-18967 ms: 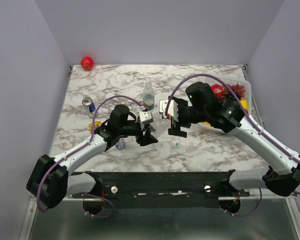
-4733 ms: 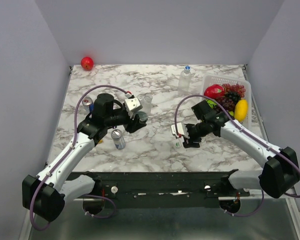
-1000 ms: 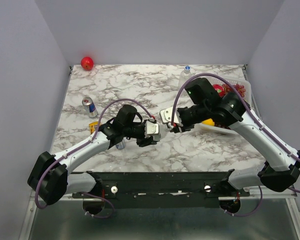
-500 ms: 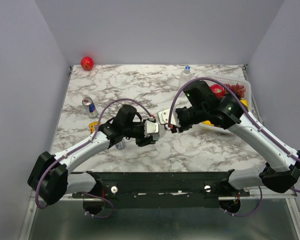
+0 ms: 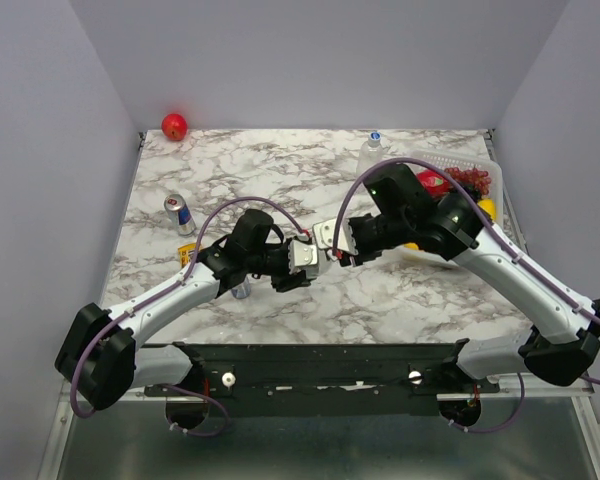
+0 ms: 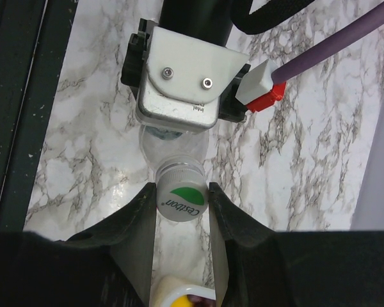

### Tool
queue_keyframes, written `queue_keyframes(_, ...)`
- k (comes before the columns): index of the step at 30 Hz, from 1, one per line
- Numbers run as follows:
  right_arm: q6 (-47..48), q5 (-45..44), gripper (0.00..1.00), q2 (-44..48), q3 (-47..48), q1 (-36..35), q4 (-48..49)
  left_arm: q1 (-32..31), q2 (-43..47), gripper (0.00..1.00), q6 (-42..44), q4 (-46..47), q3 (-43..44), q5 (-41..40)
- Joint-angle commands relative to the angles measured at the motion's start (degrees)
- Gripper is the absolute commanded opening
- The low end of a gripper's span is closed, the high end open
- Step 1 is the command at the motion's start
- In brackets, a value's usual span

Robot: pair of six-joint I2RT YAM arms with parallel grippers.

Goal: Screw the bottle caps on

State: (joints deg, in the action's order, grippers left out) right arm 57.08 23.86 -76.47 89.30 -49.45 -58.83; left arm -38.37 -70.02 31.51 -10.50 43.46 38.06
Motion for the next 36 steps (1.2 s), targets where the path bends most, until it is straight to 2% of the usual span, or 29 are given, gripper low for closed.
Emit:
queue_keyframes(1, -6.16, -3.11, 0.29, -3.77, 0.34, -0.29, 1.70, -0.74, 1.82, 0.00, -1.87, 7.24, 2.06, 0.79)
queue_keyframes(8, -23.48, -6.53, 0.24, -9.40, 5.70, -0.03, 4.16, -1.27, 2.43, 0.00, -9.25, 17.43, 2.33, -9.48)
queue_keyframes(9, -25.77, -7.15, 0.14, -10.27, 6.58, 0.14, 4.25, -1.18, 2.43, 0.00, -10.14, 19.19, 2.24, -11.50)
queue_keyframes(10, -30.75, -7.59, 0.11, -10.98, 7.46, 0.84, 4.33, -1.35, 2.43, 0.00, -10.93, 19.73, 2.41, -12.48)
queue_keyframes(15, -45.19, 0.65, 0.06, -17.29, 15.71, 6.55, 1.44, -2.32, 3.31, 0.00, -13.14, 21.93, 1.54, -15.29)
queue_keyframes(19, -56.87, 5.23, 0.03, -22.93, 20.99, 10.77, -2.51, -3.03, 3.13, 0.00, -12.17, 18.86, 1.10, -17.67)
queue_keyframes(22, -59.36, 7.69, 0.03, -24.08, 21.88, 10.87, -2.61, -3.11, 2.96, 0.00, -11.30, 16.57, 0.49, -19.25)
queue_keyframes(26, -60.33, 5.77, 0.12, -24.96, 23.81, 10.87, -1.82, -3.11, 2.96, 0.00, -10.33, 14.11, -0.57, -20.31)
queue_keyframes(29, -59.63, 3.57, 0.29, -24.87, 26.18, 10.78, -1.73, -3.11, 3.05, 0.00, -9.71, 12.70, -1.80, -20.22)
queue_keyframes(30, -59.37, 2.17, 0.48, -24.61, 26.97, 10.87, -1.64, -3.11, 2.96, 0.00, -9.45, 11.57, -1.89, -19.53)
queue_keyframes(31, -58.49, 2.25, 0.56, -24.43, 28.03, 11.13, -1.55, -3.11, 2.87, 0.00, -9.19, 10.95, -2.33, -18.91)
queue_keyframes(33, -57.70, 4.17, 0.68, -24.34, 32.23, 11.39, -2.52, -3.03, 2.61, 0.00, -8.40, 8.42, -2.50, -17.68)
queue_keyframes(36, -57.61, 4.97, 0.73, -22.42, 34.89, 11.83, -2.70, -3.11, 2.43, 0.00, -8.04, 5.86, -2.94, -14.34)
